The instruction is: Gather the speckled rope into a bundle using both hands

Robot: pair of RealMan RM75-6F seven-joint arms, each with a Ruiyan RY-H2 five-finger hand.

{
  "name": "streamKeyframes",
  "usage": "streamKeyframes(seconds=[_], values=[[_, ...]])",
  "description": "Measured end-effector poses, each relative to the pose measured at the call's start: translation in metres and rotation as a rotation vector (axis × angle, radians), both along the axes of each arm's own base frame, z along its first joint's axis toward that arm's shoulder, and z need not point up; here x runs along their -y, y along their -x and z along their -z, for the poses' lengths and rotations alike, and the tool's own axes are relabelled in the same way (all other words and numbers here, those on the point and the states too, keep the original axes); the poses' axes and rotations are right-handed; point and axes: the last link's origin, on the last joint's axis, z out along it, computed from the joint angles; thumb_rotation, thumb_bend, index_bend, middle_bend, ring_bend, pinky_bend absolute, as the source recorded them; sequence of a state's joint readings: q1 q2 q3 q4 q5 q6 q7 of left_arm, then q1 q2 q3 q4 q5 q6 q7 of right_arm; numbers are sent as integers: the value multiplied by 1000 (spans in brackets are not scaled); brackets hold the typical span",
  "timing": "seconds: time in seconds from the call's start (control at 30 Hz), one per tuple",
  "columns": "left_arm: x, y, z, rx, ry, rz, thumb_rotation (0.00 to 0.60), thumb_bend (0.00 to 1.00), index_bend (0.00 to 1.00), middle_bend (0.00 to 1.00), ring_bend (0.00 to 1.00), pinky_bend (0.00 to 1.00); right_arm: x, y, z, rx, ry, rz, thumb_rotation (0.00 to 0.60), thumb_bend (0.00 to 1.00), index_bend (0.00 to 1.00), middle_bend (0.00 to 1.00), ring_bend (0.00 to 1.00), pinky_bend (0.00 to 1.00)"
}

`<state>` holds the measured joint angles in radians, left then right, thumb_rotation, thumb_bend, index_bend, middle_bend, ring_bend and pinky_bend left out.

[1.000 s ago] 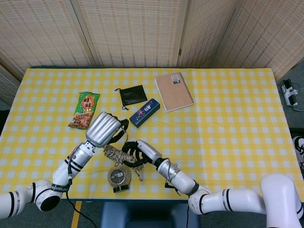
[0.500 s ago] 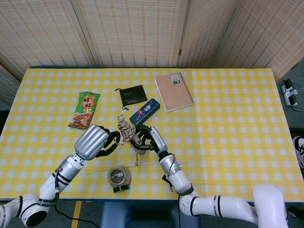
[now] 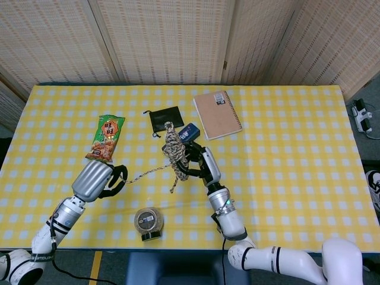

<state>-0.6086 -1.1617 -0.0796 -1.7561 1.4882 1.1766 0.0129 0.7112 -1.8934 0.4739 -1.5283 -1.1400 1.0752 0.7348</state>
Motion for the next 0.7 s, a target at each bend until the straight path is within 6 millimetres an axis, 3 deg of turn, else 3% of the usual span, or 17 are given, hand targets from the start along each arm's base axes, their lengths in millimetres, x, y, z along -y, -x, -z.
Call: streamKeyframes(seconds=[0.33, 0.7], values=[[-12, 24, 3, -15, -2, -88, 600, 491, 642, 855, 771, 780, -7, 2, -9, 27, 26, -121, 600, 635, 896, 777, 849, 720], [-25, 28, 1, 1, 10, -103, 600, 491, 642, 855, 771, 780, -13, 9, -22, -160, 85, -306, 600, 634, 896, 777, 840, 720]])
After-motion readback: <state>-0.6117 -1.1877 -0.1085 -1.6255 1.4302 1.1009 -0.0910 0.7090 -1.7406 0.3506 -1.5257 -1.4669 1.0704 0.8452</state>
